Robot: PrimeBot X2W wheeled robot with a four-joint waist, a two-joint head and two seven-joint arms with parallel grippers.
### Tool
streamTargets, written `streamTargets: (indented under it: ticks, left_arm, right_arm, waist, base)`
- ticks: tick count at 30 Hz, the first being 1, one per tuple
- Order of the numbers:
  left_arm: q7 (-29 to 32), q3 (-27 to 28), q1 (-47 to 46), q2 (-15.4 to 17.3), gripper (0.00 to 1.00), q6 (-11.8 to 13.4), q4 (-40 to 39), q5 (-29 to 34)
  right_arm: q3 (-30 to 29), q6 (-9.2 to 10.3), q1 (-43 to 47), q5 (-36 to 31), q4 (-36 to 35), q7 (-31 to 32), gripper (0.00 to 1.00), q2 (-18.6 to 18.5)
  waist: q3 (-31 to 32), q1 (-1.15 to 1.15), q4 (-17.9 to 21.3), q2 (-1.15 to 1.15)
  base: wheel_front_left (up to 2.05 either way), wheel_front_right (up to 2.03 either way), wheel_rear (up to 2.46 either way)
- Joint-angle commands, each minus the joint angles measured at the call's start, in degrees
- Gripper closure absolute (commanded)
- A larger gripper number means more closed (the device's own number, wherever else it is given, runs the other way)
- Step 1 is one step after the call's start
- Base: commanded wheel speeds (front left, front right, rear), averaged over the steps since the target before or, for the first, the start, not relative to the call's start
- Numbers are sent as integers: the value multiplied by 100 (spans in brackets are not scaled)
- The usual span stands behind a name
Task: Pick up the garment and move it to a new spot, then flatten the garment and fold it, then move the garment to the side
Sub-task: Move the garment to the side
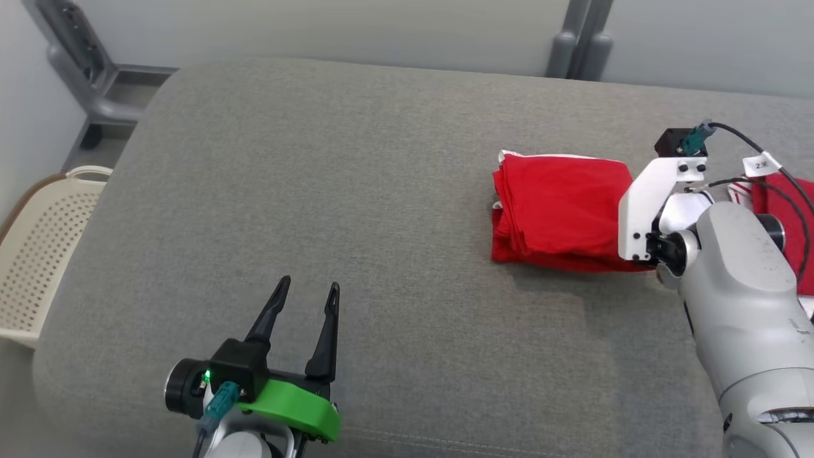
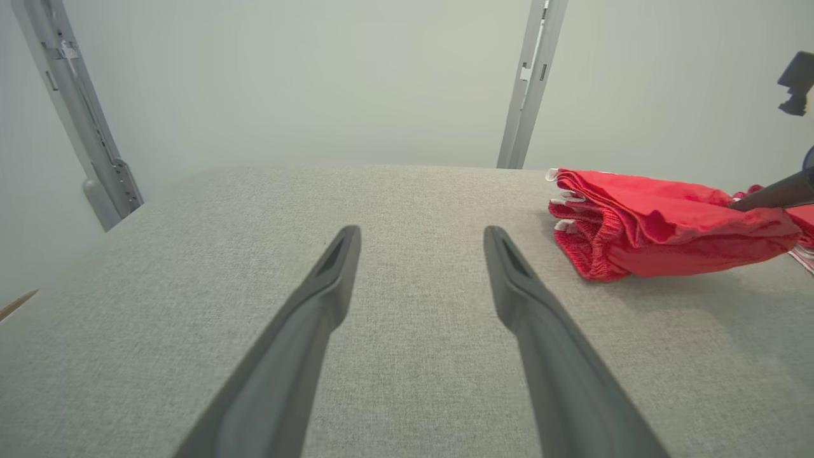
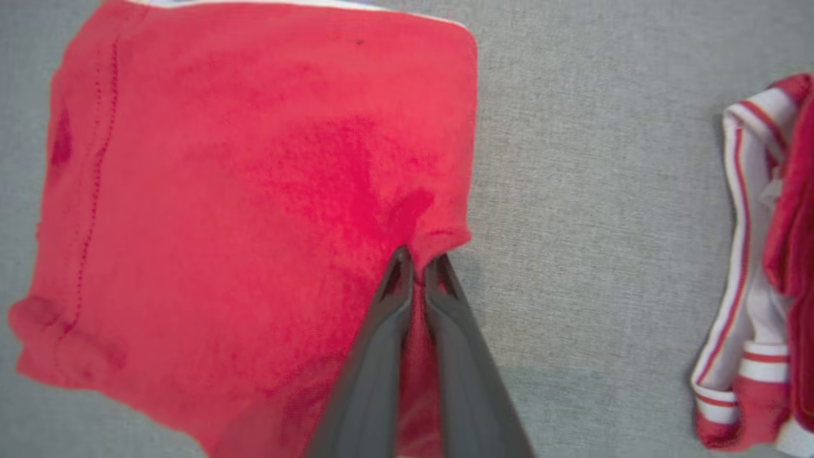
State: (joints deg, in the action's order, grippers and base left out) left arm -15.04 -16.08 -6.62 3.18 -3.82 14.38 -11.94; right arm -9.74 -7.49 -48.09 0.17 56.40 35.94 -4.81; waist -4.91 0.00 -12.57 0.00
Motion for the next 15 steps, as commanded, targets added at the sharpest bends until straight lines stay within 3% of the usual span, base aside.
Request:
streamTargets:
  ticks: [1, 7, 15]
  left_arm:
    - [-15, 11, 2, 31, 0, 11, -33, 31]
    - [-15, -1, -140, 37, 0, -19, -47, 51]
    - [-13, 19, -276, 49, 0, -40, -39, 75]
  right_arm:
    - [180, 2, 115, 102, -175, 72, 100, -126]
    - [1128, 2, 376, 370, -1094, 412, 100, -626]
    - [1991, 2, 553, 508, -2116, 842, 100, -1415]
  waist:
    - [62, 0, 432, 0]
    - [-42, 0, 946, 0]
    - [-224, 0, 1235, 0]
  base:
    - [0, 0, 0]
    - [0, 0, 0]
    - [0, 0, 0]
